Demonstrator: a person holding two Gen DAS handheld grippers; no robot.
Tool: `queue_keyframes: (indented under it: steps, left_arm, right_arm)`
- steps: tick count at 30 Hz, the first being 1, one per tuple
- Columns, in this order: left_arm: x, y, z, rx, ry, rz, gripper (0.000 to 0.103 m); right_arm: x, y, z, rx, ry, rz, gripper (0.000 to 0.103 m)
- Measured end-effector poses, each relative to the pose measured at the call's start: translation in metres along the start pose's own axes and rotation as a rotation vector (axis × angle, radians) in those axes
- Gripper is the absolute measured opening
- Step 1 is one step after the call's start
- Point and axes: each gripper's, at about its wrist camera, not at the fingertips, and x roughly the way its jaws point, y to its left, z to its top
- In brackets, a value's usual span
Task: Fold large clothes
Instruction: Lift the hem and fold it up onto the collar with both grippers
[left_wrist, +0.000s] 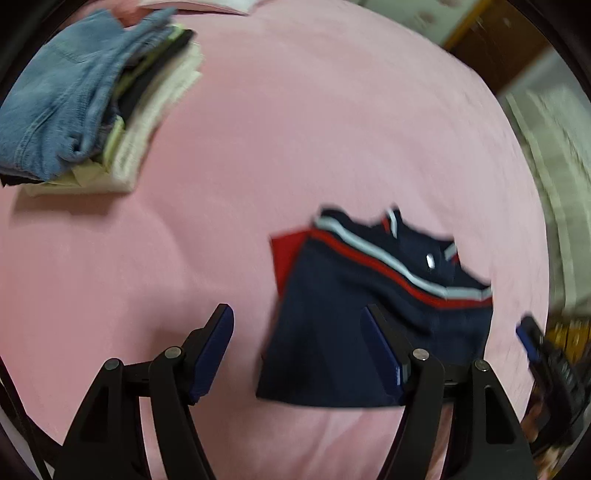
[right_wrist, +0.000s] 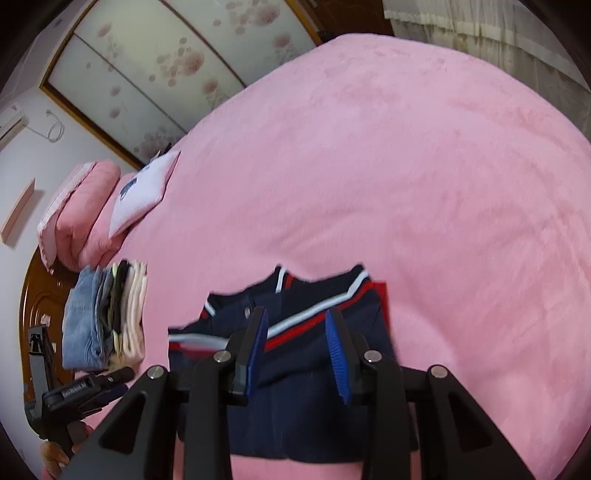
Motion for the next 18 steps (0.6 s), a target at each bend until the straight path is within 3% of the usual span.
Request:
queue_keyframes:
  steps: [4,6,10,13,18]
  left_arm:
    - [0.012,-0.022,-0.017,0.064,0.044,-0.047,0.070]
    - [0.022,-0.033,-0.020,0.073,0.076,-0.077,0.069]
    - [0.046,-0.055,-0.021,0.116,0.139,-0.120,0.068]
    - [0.065,-0.069,-0.019,0.156,0.180,-0.132,0.068]
    - [0.083,-0.087,-0.009,0.196,0.180,-0.128,0.068]
  right_arm:
    - [0.010,0.005,-0.014,-0.036,0.053,-0.005,0.032]
    - [0.021,0.008,-0.023,-0.058,0.121,0.007,0.032]
    - [0.048,0.019,-0.042,-0.120,0.253,0.067,0.014]
    - [0.068,0.027,-0.054,-0.172,0.318,0.123,0.009]
    - [0.100,0.041,-0.056,-0.300,0.340,0.103,0.009]
